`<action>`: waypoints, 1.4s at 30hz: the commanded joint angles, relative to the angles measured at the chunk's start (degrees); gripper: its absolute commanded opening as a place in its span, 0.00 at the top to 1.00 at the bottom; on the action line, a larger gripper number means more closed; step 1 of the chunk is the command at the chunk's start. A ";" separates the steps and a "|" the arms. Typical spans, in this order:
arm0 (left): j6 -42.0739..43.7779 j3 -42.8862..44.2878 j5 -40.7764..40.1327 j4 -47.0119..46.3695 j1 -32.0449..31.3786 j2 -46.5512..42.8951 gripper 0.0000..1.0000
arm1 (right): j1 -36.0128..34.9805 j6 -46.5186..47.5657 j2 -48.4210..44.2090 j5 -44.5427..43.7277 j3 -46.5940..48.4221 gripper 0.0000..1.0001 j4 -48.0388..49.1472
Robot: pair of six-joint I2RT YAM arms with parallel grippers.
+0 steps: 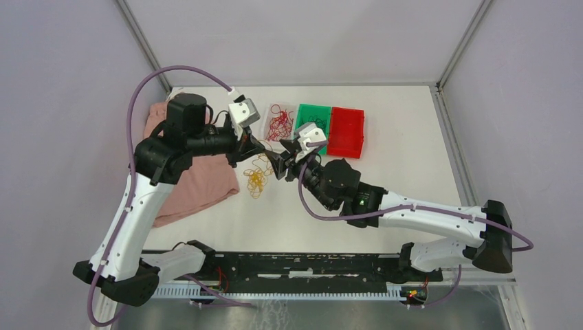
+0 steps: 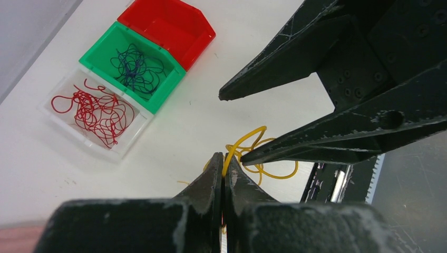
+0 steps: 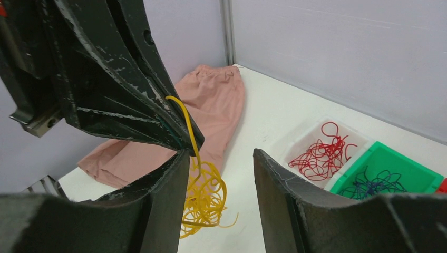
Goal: Untangle the cables
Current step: Untie the cable.
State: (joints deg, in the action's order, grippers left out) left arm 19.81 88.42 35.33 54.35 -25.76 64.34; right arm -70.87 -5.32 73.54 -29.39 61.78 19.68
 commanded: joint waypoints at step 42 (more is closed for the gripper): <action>-2.21 15.12 16.74 5.04 -0.12 1.23 0.97 | 1.20 7.61 7.80 -25.15 -6.87 0.50 19.46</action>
State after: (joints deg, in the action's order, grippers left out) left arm 19.42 99.94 48.49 60.05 -25.76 65.19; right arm -71.00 4.23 84.53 -51.03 57.34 38.00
